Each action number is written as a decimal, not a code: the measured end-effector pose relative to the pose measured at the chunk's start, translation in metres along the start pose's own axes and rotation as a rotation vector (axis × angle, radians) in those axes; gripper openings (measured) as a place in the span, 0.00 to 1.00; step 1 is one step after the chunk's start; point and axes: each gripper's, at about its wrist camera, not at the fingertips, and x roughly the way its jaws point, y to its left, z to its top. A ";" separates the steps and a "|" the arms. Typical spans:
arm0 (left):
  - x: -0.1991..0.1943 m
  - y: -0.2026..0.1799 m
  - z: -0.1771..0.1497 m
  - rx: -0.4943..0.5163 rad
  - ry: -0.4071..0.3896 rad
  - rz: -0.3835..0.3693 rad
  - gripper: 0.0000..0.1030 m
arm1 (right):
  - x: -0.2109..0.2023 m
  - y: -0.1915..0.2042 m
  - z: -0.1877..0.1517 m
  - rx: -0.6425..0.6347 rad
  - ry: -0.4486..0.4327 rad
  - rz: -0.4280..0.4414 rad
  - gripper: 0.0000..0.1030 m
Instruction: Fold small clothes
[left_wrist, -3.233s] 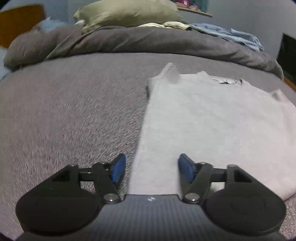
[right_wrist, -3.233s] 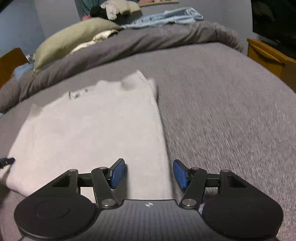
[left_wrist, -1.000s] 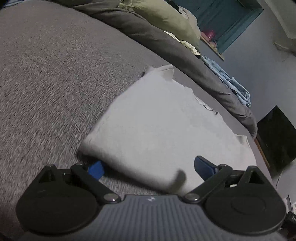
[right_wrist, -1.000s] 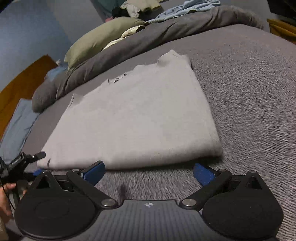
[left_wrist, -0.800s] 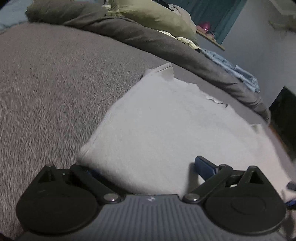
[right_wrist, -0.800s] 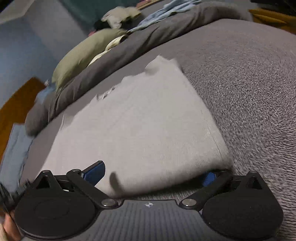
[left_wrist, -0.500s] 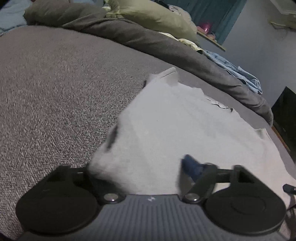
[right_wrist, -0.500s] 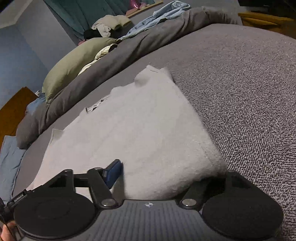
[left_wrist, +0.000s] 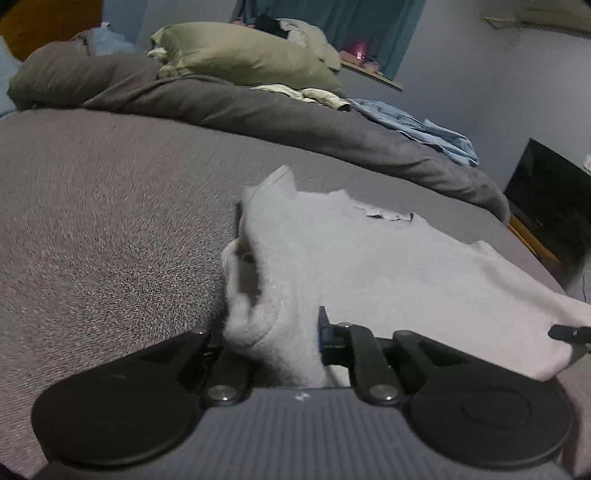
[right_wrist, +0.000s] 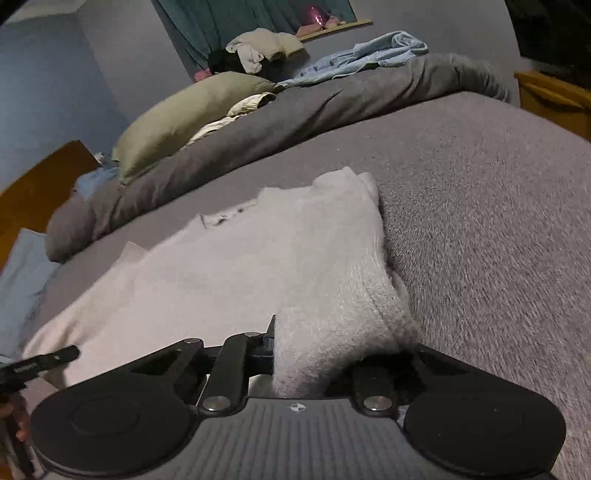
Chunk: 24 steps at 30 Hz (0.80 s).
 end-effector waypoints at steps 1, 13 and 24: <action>-0.010 -0.001 0.000 0.000 0.015 -0.006 0.07 | -0.008 -0.001 0.000 0.006 0.013 0.010 0.17; -0.064 0.007 -0.052 -0.053 0.235 0.014 0.12 | -0.050 -0.010 -0.034 -0.009 0.236 0.003 0.24; -0.091 0.030 -0.031 -0.066 0.168 0.283 0.62 | -0.096 -0.033 -0.012 0.069 0.165 -0.227 0.73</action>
